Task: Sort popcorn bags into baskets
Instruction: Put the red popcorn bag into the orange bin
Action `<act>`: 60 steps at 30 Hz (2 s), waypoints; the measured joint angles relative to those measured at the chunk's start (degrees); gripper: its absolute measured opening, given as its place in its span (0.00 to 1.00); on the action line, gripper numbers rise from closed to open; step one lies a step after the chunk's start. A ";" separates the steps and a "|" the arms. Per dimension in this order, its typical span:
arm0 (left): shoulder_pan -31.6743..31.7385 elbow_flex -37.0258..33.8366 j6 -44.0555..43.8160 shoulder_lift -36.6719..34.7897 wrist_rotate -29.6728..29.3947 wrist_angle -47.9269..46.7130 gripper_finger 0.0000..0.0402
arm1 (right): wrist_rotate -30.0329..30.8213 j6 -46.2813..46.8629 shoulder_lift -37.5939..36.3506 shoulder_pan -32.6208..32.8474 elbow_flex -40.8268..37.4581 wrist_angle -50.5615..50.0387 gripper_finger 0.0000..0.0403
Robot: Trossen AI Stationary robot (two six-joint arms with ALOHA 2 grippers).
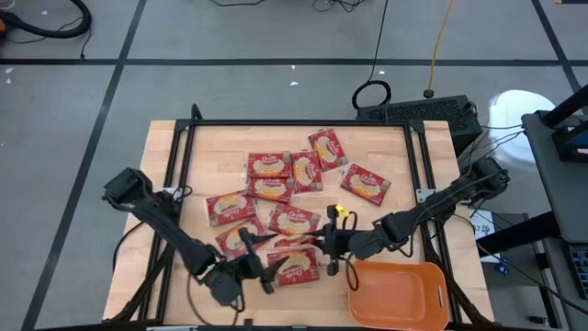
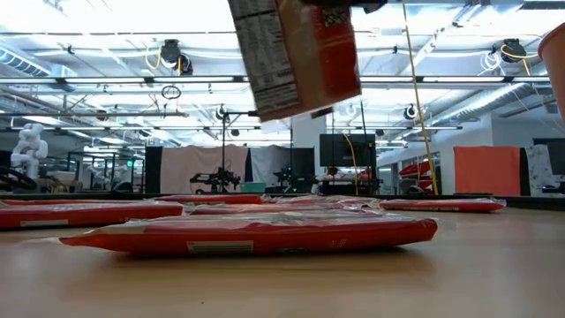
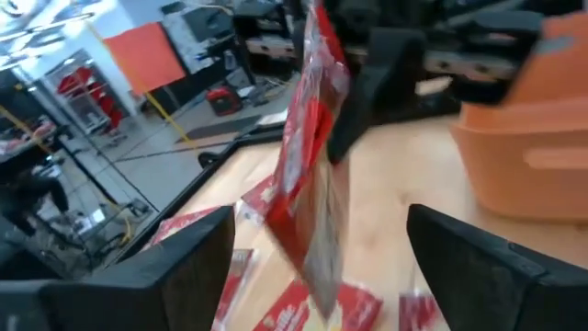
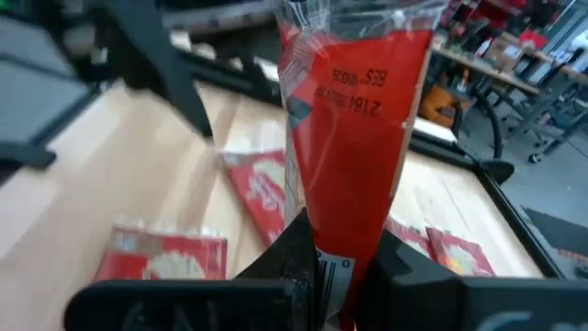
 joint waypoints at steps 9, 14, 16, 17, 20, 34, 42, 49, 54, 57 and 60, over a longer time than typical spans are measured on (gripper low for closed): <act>6.55 -0.02 -3.21 3.12 8.57 6.54 0.59 | -1.41 0.22 0.30 0.38 -5.13 9.26 0.07; 7.60 -0.02 -2.42 3.06 9.29 7.52 0.34 | -0.77 0.22 0.22 0.26 -5.13 9.55 0.07; 7.52 -0.02 -1.63 3.06 9.56 7.50 0.24 | -1.14 0.22 0.22 0.23 -5.10 9.65 0.07; 7.39 -0.02 -1.44 3.06 9.84 7.47 0.19 | -1.13 0.22 0.22 0.25 -5.10 9.65 0.07; 6.89 -0.02 -0.86 3.06 10.20 7.54 0.09 | -0.42 0.24 0.24 0.34 -5.02 9.29 0.10; 5.56 -0.02 5.22 3.06 13.09 17.09 0.09 | -10.46 7.10 -7.14 0.78 -5.02 -4.42 0.45; 6.38 -0.02 5.05 3.03 15.99 17.53 0.09 | -10.85 6.57 -6.76 0.38 -5.04 1.26 0.35; 6.33 -0.02 5.92 3.03 16.20 18.10 0.10 | -10.83 6.21 -6.76 0.36 -5.04 0.13 0.14; 6.33 -0.02 0.50 3.03 16.87 18.51 0.11 | -10.87 5.85 -6.76 0.38 -5.04 -0.18 0.03; 6.39 -0.02 -3.64 3.03 19.37 18.56 0.18 | -11.05 5.79 -7.02 0.45 -5.04 -1.19 0.02; 5.91 -0.02 -2.09 3.03 18.71 18.64 0.33 | -10.92 6.11 -7.04 0.41 -5.04 -2.80 0.03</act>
